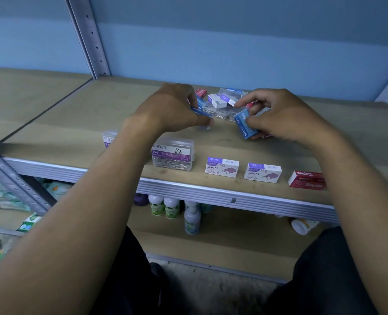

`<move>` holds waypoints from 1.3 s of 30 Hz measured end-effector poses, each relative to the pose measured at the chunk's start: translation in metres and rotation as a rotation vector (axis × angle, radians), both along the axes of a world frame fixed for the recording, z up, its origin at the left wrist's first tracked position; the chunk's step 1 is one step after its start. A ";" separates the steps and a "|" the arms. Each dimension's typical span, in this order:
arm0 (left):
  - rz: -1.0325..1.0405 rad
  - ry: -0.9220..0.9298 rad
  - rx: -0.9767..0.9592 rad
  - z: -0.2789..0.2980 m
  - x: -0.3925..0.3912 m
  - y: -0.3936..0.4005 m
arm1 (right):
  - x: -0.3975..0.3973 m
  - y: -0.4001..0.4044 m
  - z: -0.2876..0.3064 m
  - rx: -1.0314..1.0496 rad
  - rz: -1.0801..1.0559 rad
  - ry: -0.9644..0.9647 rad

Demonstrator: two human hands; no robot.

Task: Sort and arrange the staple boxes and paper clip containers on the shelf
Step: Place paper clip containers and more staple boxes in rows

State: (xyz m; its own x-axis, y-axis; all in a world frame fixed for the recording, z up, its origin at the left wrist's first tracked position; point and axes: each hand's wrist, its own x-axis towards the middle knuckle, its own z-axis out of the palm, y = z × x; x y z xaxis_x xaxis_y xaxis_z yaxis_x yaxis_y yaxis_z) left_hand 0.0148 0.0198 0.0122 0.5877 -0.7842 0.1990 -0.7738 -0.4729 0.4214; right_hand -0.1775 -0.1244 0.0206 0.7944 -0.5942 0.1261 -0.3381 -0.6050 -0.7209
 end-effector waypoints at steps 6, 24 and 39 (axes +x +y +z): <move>-0.009 -0.047 0.091 -0.003 -0.005 -0.006 | 0.003 0.002 -0.002 -0.116 0.026 0.072; 0.060 -0.092 0.114 -0.003 -0.026 -0.002 | -0.001 -0.005 -0.007 -0.011 0.068 0.176; -0.172 -0.024 0.086 0.001 -0.029 0.003 | 0.000 -0.009 -0.013 -0.134 0.097 0.148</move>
State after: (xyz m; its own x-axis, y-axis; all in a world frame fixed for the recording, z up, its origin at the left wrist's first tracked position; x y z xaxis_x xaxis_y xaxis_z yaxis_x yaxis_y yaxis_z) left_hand -0.0144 0.0224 0.0136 0.4393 -0.8875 0.1395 -0.8556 -0.3660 0.3661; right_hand -0.1776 -0.1337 0.0075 0.8627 -0.4999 0.0766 -0.3699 -0.7270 -0.5785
